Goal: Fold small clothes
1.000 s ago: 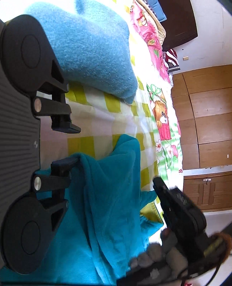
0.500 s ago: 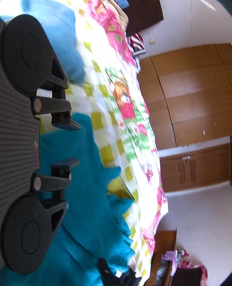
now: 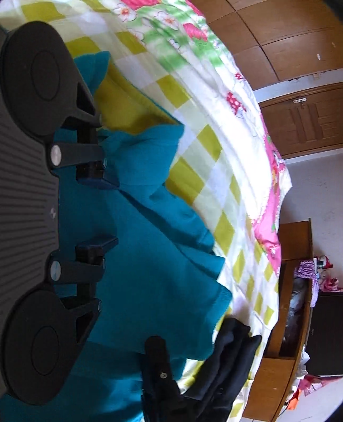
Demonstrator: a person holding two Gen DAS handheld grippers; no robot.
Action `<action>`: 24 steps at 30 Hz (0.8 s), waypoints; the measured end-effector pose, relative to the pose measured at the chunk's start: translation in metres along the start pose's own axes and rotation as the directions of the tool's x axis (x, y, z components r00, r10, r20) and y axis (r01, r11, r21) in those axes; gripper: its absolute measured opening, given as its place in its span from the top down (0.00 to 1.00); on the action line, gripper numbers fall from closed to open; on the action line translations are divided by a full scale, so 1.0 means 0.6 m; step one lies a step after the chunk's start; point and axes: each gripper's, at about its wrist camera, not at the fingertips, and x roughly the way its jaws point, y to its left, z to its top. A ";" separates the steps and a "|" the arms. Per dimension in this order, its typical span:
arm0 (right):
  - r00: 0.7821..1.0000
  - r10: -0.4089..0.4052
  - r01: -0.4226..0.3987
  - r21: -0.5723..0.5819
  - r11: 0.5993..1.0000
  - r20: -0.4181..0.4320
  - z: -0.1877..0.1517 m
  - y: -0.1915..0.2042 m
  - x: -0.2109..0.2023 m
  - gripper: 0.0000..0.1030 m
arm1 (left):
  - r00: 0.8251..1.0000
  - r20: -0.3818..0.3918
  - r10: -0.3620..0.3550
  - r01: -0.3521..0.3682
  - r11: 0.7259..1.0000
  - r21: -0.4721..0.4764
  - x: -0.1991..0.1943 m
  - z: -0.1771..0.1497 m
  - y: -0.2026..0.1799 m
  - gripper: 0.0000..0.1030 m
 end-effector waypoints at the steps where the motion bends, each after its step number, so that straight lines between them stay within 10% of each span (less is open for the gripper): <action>1: 1.000 -0.008 0.008 0.008 1.000 0.002 0.003 -0.004 0.004 0.68 | 1.000 0.002 0.003 -0.003 1.000 -0.025 -0.002 -0.009 0.004 0.50; 5: 0.999 -0.009 0.012 0.062 0.998 -0.037 0.013 -0.018 0.039 0.68 | 0.998 0.013 0.060 -0.059 0.995 -0.083 -0.043 -0.028 0.030 0.50; 10: 0.998 0.051 -0.049 0.045 0.998 -0.044 0.022 -0.002 0.025 0.92 | 0.987 -0.014 0.161 -0.161 0.975 -0.153 -0.104 -0.065 0.104 0.50; 14: 0.989 0.149 -0.149 0.032 0.988 0.008 0.023 0.022 -0.001 0.92 | 0.970 -0.107 0.218 -0.234 0.956 -0.178 -0.119 -0.106 0.158 0.50; 16: 0.997 0.074 -0.074 -0.003 0.997 -0.020 0.013 0.028 0.020 0.93 | 0.960 -0.148 0.236 -0.261 0.947 -0.188 -0.117 -0.131 0.177 0.50; 18: 0.991 -0.016 0.020 0.028 0.999 -0.136 0.004 0.013 0.058 0.91 | 0.963 -0.141 0.227 -0.255 0.942 -0.220 -0.128 -0.147 0.189 0.50; 24: 0.993 -0.006 0.003 -0.029 1.000 -0.116 -0.012 0.036 0.035 0.78 | 0.959 -0.069 0.273 -0.282 0.934 -0.219 -0.174 -0.151 0.196 0.50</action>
